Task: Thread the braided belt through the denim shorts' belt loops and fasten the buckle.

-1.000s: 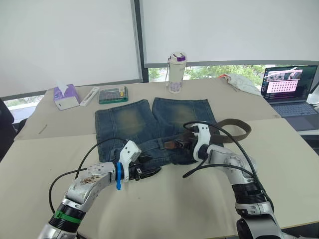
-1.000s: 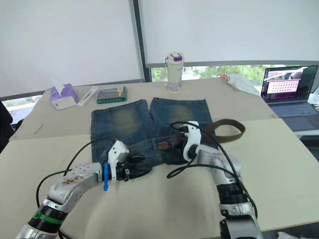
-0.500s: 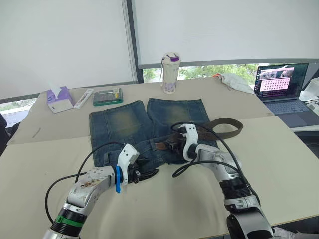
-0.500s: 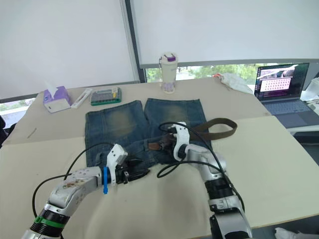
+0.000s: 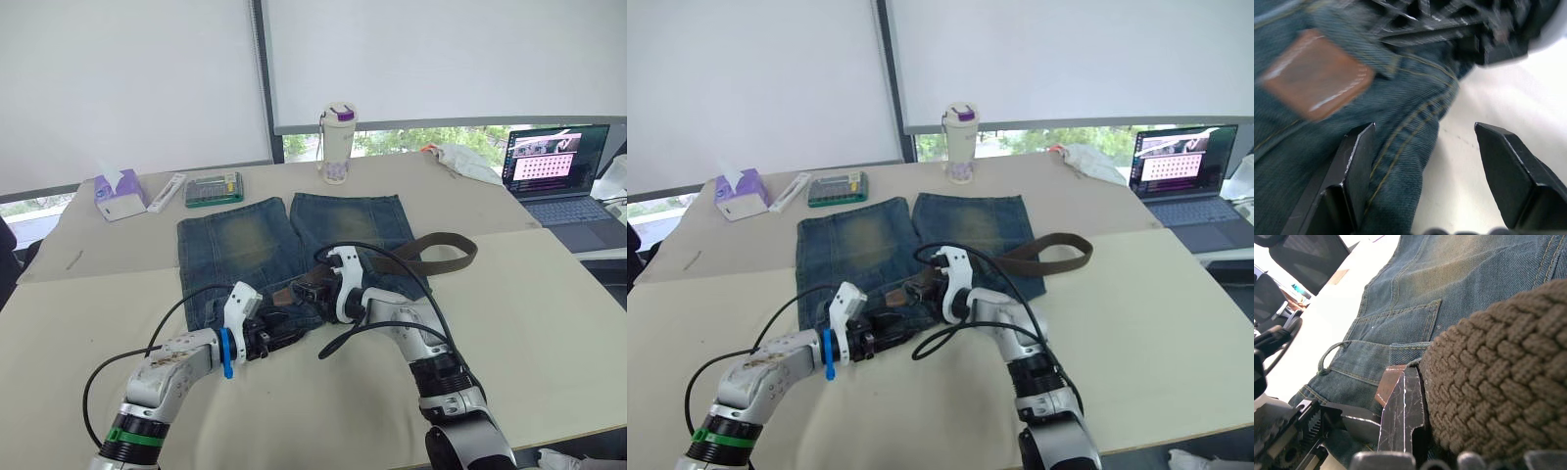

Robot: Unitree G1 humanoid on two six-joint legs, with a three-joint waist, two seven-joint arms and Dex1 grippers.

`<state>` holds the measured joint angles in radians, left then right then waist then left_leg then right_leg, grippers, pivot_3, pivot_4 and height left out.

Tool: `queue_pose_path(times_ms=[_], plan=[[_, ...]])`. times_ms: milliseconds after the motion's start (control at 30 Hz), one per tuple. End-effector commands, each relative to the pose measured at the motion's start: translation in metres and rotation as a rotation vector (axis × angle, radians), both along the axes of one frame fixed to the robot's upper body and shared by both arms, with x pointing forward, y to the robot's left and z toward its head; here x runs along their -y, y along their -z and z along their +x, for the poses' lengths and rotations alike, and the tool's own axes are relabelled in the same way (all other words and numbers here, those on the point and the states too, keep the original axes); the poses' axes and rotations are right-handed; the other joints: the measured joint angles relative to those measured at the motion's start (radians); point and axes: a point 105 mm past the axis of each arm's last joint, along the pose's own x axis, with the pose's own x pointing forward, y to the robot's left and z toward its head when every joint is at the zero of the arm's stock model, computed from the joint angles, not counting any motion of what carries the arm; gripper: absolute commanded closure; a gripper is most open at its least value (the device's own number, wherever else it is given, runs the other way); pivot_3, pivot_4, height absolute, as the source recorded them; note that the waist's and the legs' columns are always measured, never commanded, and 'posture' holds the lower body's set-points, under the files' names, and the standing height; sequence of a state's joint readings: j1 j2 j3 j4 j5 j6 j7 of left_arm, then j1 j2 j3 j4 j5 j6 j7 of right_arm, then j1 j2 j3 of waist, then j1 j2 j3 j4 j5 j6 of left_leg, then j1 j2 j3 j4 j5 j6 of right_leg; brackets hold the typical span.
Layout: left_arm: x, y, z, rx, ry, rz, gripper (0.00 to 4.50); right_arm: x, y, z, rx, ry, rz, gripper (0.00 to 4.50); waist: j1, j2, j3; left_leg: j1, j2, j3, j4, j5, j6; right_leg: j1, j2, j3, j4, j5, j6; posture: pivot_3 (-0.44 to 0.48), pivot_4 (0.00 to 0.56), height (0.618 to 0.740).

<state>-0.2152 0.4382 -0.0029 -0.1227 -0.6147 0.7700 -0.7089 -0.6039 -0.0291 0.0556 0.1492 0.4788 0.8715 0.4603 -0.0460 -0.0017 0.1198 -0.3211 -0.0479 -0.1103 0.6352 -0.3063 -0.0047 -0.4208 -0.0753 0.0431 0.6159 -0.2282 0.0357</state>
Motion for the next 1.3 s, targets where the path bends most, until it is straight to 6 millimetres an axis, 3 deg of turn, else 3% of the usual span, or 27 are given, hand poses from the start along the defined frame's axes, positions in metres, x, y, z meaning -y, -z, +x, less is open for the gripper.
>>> queue_pose_path(times_ms=[33, 400, 767, 833, 900, 1100, 1300], plan=[[-0.016, -0.006, 0.001, -0.137, -0.08, -0.101, 1.08, -0.002, -0.02, -0.006, 0.029, -0.028, 0.126, 4.5, 0.0, 0.0, 0.0, 0.0, 0.0, 0.0, 0.0, 0.0, 0.0, 0.0, 0.0, 0.0, 0.0, 0.0, 0.0, 0.0, 0.15, 0.74], [-0.01, -0.032, 0.018, -0.188, -0.112, -0.289, 1.08, -0.006, -0.027, -0.019, 0.022, -0.094, 0.174, 4.5, 0.002, 0.0, 0.0, 0.0, -0.002, -0.001, 0.002, 0.0, -0.001, 0.0, -0.001, 0.0, 0.001, 0.0, 0.0, 0.0, 0.15, 0.74], [-0.006, -0.044, 0.021, -0.205, -0.101, -0.383, 4.49, 0.002, -0.022, -0.024, 0.04, -0.096, 0.122, 4.5, 0.005, 0.0, 0.0, -0.001, -0.003, -0.001, 0.002, 0.001, -0.001, 0.0, -0.001, 0.0, 0.001, 0.0, 0.0, 0.0, 0.15, 0.74], [-0.006, -0.046, 0.02, -0.21, -0.088, -0.397, 4.49, 0.005, -0.023, -0.026, 0.05, -0.108, 0.117, 4.5, 0.005, 0.0, 0.0, -0.001, -0.003, -0.001, 0.003, 0.001, -0.001, 0.0, -0.001, 0.0, 0.0, 0.0, 0.0, 0.0, 0.15, 0.74], [-0.005, -0.046, 0.019, -0.218, -0.081, -0.405, 4.5, 0.009, -0.025, -0.028, 0.077, -0.108, 0.097, 3.65, 0.006, 0.0, 0.0, -0.001, -0.003, -0.001, 0.003, 0.001, -0.001, 0.0, -0.002, 0.0, 0.001, 0.0, 0.0, 0.0, 0.15, 0.74], [-0.005, -0.046, 0.019, -0.238, -0.087, -0.424, 4.5, 0.017, -0.02, -0.038, 0.172, -0.126, -0.081, 1.71, 0.005, -0.001, 0.0, -0.001, -0.003, -0.001, 0.003, 0.001, -0.001, 0.0, -0.001, 0.0, 0.0, 0.0, 0.0, 0.0, 0.15, 0.74], [-0.003, -0.046, 0.018, -0.243, -0.083, -0.42, 4.5, 0.018, -0.009, -0.042, 0.218, -0.139, -0.23, 1.71, 0.007, -0.001, 0.0, -0.001, -0.003, -0.001, 0.003, 0.001, -0.002, 0.0, -0.001, 0.0, 0.0, 0.0, 0.0, 0.0, 0.15, 0.74]])
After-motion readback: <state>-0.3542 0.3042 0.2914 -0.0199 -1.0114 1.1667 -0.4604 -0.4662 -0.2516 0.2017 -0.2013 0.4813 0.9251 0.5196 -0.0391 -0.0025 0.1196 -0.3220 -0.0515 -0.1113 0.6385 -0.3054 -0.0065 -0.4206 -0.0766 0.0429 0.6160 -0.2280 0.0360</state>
